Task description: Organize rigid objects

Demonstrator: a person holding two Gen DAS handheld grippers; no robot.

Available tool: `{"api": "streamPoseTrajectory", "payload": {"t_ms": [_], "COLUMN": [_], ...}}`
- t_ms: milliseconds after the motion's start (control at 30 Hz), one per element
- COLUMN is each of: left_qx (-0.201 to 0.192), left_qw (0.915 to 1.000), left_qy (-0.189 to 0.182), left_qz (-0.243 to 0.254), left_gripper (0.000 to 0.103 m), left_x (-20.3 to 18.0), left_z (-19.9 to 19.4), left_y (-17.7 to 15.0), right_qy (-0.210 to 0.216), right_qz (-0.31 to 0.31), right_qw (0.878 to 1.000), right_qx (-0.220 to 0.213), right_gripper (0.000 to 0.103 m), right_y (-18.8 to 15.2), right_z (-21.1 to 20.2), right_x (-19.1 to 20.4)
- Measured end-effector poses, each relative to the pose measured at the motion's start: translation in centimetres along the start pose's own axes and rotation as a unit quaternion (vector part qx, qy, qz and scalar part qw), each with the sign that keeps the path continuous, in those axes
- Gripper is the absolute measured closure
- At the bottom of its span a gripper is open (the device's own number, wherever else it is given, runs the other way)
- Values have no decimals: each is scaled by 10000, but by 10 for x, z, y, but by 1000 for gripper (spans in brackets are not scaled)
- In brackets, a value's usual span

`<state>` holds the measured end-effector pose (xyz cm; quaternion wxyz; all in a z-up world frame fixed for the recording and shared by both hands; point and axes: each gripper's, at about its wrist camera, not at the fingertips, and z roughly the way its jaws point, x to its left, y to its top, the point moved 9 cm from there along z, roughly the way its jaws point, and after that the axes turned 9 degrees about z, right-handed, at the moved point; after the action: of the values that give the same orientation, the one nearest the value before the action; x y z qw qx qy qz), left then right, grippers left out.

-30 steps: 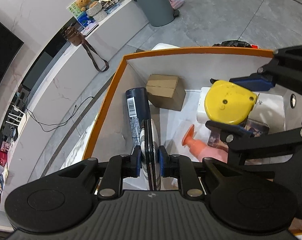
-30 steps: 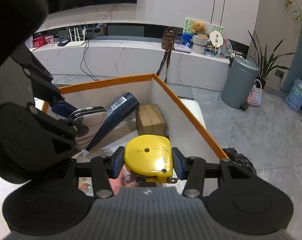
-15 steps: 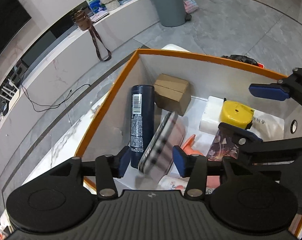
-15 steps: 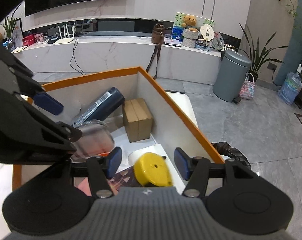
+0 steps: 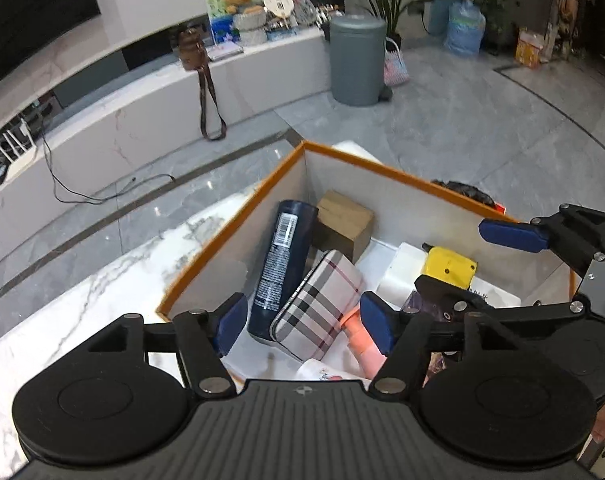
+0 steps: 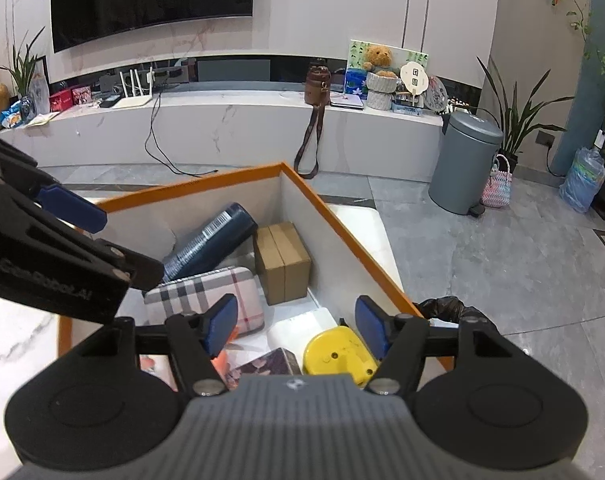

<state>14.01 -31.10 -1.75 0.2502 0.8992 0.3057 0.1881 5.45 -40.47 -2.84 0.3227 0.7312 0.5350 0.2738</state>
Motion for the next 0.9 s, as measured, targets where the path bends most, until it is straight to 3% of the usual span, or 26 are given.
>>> {"api": "streamPoseTrajectory", "payload": {"t_ms": [667, 800, 900], "left_qx": [-768, -1002, -1157], "left_qw": [9954, 9912, 9878], "left_qy": [340, 535, 483], "left_qz": [-457, -676, -928], "left_gripper": [14, 7, 4], "left_x": [-8, -8, -7], "left_z": [-92, -116, -127], "left_y": [-1, -7, -15], "right_qy": [153, 129, 29], "right_qz": [-92, -189, -373], "right_qw": [9985, 9980, 9977], "right_qx": [-510, -589, -560], "right_gripper": [30, 18, 10], "right_y": [25, 20, 16], "right_z": [-93, -114, -127], "right_x": [17, 19, 20]}}
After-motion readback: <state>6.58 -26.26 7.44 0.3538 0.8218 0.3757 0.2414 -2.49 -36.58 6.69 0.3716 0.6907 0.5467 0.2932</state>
